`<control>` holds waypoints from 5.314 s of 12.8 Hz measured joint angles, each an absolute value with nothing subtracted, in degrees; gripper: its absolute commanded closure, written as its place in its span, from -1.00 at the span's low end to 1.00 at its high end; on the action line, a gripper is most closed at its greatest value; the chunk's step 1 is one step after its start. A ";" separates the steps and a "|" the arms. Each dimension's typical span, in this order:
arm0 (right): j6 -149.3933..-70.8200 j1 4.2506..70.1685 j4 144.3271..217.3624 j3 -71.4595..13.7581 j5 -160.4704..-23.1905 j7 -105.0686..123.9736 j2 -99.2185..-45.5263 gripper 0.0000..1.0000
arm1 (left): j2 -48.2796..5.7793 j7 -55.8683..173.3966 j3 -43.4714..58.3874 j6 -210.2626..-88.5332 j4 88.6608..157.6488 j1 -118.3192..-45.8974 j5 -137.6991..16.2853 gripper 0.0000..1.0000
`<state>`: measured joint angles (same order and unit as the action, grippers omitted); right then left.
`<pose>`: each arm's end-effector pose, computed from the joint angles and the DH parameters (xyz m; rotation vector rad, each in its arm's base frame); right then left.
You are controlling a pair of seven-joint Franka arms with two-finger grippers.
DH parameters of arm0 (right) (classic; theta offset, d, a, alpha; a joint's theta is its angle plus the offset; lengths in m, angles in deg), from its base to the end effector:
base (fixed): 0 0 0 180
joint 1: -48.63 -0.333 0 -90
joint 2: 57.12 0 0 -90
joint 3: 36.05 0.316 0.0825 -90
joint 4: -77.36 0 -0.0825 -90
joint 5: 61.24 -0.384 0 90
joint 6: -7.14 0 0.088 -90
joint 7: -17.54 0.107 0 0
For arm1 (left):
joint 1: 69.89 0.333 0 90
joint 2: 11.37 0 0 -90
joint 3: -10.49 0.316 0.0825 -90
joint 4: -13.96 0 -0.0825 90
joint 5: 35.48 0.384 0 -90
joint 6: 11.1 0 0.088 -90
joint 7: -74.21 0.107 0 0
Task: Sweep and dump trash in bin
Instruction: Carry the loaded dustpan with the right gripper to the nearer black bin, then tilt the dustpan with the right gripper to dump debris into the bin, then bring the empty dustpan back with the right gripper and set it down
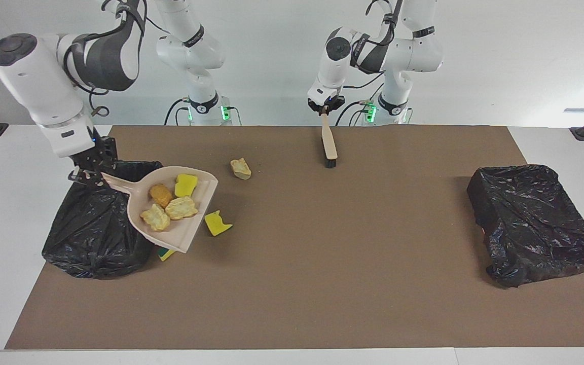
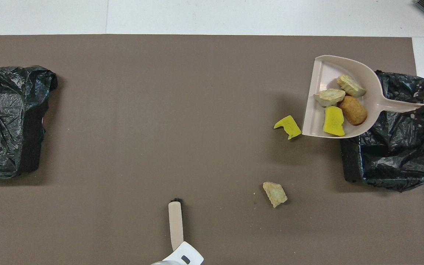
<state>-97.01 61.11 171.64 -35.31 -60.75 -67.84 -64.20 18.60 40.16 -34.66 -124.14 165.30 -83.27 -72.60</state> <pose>0.5937 -0.1245 0.5391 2.4803 1.8602 0.0421 0.1778 -0.3277 0.3453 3.1094 0.0342 -0.4456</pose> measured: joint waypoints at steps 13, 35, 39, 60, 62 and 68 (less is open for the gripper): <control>-96.55 67.77 171.68 -35.77 -31.32 -73.18 -63.38 1.00 | 14.68 51.31 -34.10 -129.00 165.47 -75.56 -71.49 -1.00; -87.94 58.82 170.90 -31.71 -16.24 -64.91 -58.85 1.00 | -8.94 71.84 6.37 -105.56 108.77 -74.09 -37.61 -1.00; -87.58 59.58 170.34 -32.55 -29.54 -58.22 -58.68 1.00 | -10.47 74.33 11.17 -96.57 100.49 -76.64 -36.79 -1.00; -98.55 29.20 173.63 -31.89 -59.16 36.68 -67.27 1.00 | -10.25 74.53 14.38 -91.95 98.20 -78.48 -36.50 -1.00; -102.65 25.48 173.28 -31.90 -59.77 42.01 -70.70 1.00 | -10.26 74.53 14.50 -91.95 98.20 -78.40 -36.50 -1.00; -111.13 17.84 172.65 -31.95 -60.05 50.98 -77.76 1.00 | -10.26 75.84 14.60 -91.95 98.20 -77.74 -36.50 -1.00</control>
<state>-111.13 17.84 172.65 -31.95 -60.05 50.98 -77.76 -10.26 75.84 14.60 -91.95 98.20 -77.74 -36.50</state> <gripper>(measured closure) 0.683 0.000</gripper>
